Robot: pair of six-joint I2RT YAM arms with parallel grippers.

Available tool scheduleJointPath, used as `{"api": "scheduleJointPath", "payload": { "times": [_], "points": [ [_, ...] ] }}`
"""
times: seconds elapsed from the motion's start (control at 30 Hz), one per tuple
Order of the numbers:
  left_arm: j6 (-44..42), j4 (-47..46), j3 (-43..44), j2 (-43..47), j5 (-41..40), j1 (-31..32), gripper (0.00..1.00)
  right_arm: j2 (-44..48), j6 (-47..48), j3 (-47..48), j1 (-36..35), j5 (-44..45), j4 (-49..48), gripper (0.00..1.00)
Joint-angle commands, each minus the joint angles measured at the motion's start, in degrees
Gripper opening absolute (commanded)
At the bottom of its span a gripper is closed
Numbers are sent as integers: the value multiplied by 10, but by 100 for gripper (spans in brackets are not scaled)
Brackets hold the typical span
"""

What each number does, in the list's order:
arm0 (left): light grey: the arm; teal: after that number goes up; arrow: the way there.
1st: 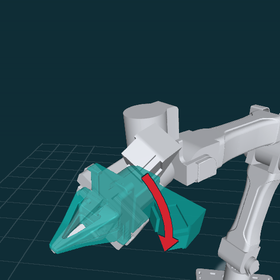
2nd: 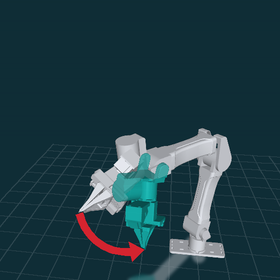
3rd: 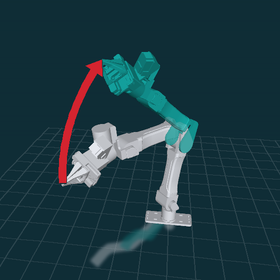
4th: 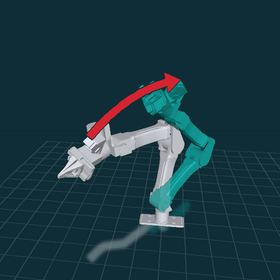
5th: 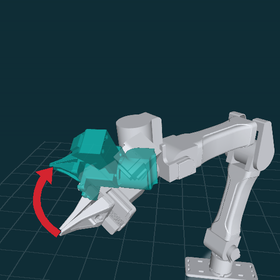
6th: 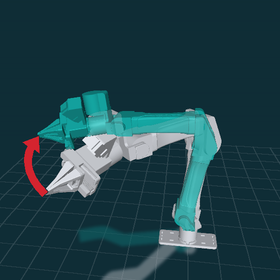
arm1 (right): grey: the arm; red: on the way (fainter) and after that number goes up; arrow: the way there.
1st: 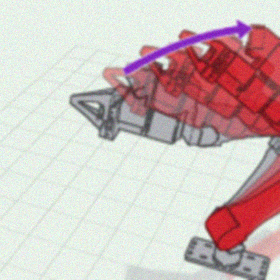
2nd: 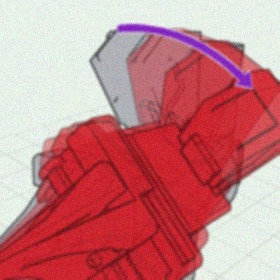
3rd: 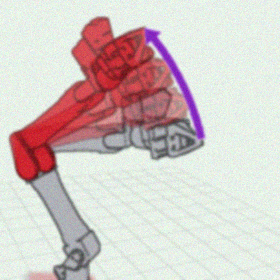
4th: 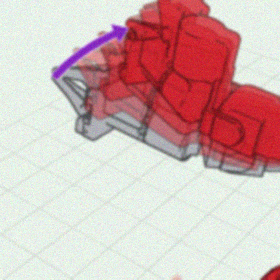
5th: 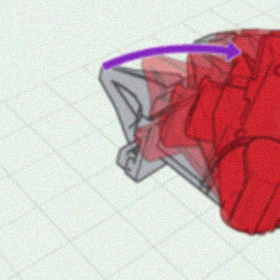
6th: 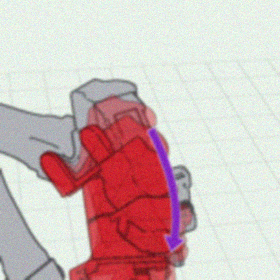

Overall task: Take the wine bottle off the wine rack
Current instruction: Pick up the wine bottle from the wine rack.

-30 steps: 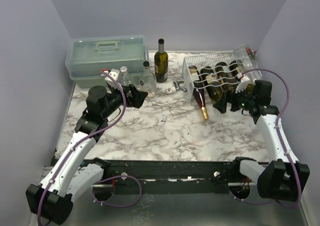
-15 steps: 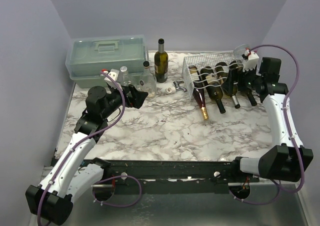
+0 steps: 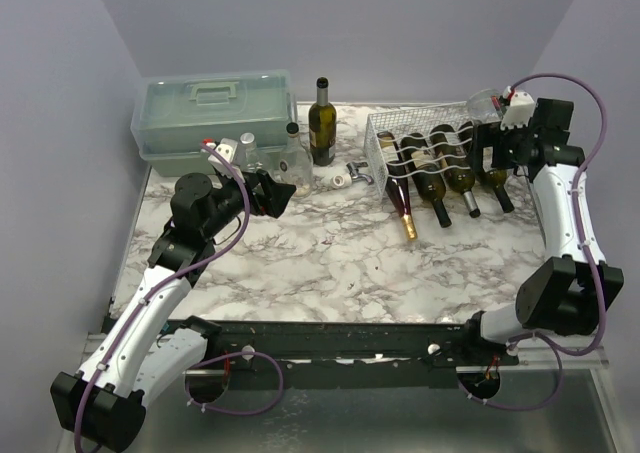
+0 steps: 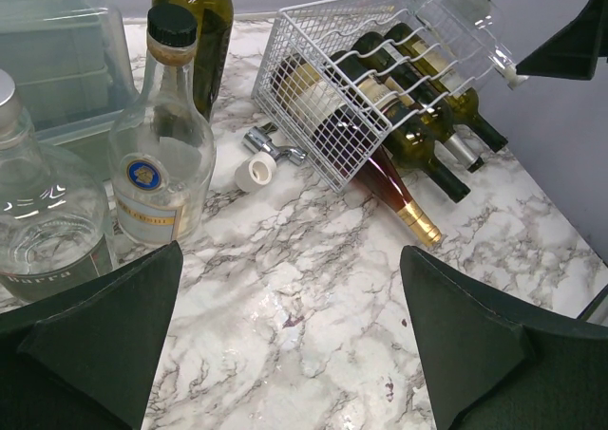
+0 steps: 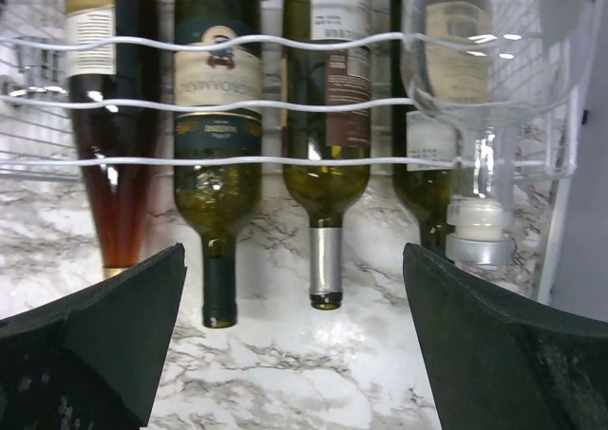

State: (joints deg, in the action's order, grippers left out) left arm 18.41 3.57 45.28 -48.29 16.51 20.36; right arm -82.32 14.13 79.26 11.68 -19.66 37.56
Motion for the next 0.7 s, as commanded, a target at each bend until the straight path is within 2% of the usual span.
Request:
{"api": "scheduleJointPath", "payload": {
  "times": [0.0,0.67],
  "points": [
    [0,-3,-6,6,12,-2,99,-33,28,27,24,35,-4,99],
    [-2,-4,-6,3,12,-2,99,-168,59,128,60,59,-4,100]
  ]
}}
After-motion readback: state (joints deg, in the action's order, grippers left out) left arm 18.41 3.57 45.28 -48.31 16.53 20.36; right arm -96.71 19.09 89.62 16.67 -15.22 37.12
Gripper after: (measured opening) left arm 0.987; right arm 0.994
